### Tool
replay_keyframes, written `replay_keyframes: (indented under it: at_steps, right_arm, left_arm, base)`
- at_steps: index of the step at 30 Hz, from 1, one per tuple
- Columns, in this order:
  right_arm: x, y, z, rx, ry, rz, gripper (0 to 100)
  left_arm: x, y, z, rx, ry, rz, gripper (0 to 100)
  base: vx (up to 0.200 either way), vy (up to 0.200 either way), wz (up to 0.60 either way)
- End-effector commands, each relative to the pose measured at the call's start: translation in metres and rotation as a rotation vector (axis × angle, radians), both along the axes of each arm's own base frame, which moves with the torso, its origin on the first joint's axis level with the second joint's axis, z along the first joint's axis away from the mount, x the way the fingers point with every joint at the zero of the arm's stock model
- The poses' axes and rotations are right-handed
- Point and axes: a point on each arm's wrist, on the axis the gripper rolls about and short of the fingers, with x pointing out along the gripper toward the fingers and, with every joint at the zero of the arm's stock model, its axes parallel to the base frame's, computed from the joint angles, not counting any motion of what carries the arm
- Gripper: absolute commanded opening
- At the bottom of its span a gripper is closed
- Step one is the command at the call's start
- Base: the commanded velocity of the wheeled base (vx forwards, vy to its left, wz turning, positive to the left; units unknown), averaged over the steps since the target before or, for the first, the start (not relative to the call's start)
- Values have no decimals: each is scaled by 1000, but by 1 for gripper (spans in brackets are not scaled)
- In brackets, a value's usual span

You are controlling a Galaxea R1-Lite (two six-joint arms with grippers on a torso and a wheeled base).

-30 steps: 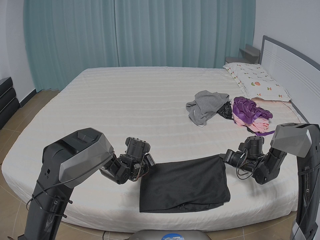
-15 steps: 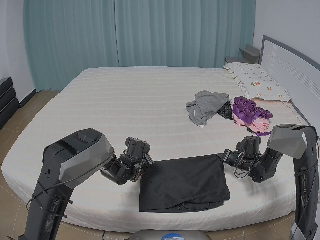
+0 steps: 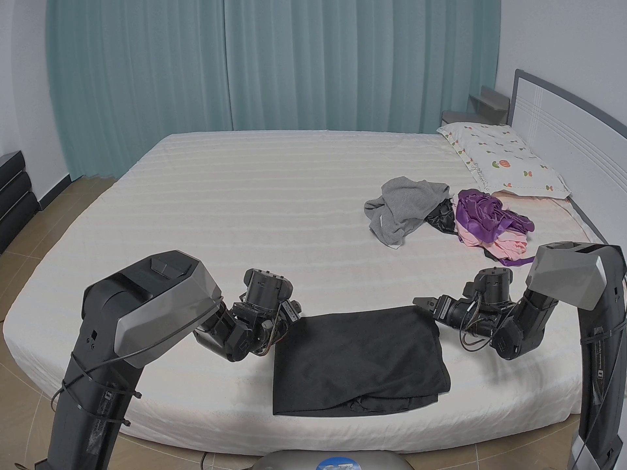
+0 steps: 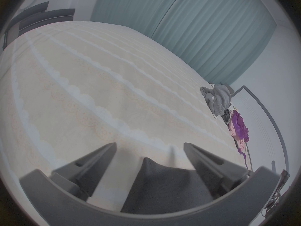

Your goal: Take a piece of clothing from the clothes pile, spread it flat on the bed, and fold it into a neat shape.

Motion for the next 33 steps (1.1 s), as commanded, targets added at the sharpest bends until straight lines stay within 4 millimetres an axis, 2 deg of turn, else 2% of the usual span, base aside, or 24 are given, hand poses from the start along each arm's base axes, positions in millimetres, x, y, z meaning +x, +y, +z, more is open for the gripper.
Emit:
replay_keyframes:
  at_steps: [1, 4, 9, 10, 11, 15, 16, 17, 22, 33]
  right_arm:
    - [-20, 3, 31, 10, -18, 25, 100]
    - [-44, 2, 34, -2, 27, 37, 100]
    - [-98, -2, 38, 18, 84, 123, 100]
    - [-98, -2, 38, 18, 84, 123, 100]
    - [-119, -4, 34, 24, 109, 167, 100]
    - [-145, -7, 22, -12, 140, 259, 100]
    - [-145, -7, 22, -12, 140, 259, 100]
    - [-153, -9, 12, -26, 157, 295, 100]
    - [-156, -9, -4, -56, 142, 317, 100]
    - [-147, -9, -6, -64, 113, 311, 100]
  left_arm:
    - [-4, 7, 2, -8, 15, 12, 100]
    - [-2, 15, 12, -73, 10, 73, 100]
    - [-9, 32, 24, -118, 33, 103, 100]
    - [-9, 32, 24, -118, 33, 103, 100]
    - [-13, 37, 27, -123, 45, 101, 100]
    - [-13, 45, 31, -138, 52, 106, 100]
    - [-13, 45, 31, -138, 52, 106, 100]
    - [-13, 45, 31, -143, 54, 110, 100]
    - [-13, 45, 30, -145, 56, 110, 100]
    - [-13, 45, 29, -144, 57, 110, 100]
  base:
    - [0, 0, 0]
    - [0, 0, 0]
    - [0, 0, 0]
    - [0, 0, 0]
    - [0, 0, 0]
    - [0, 0, 0]
    - [0, 0, 0]
    - [0, 0, 0]
    - [0, 0, 0]
    - [0, 0, 0]
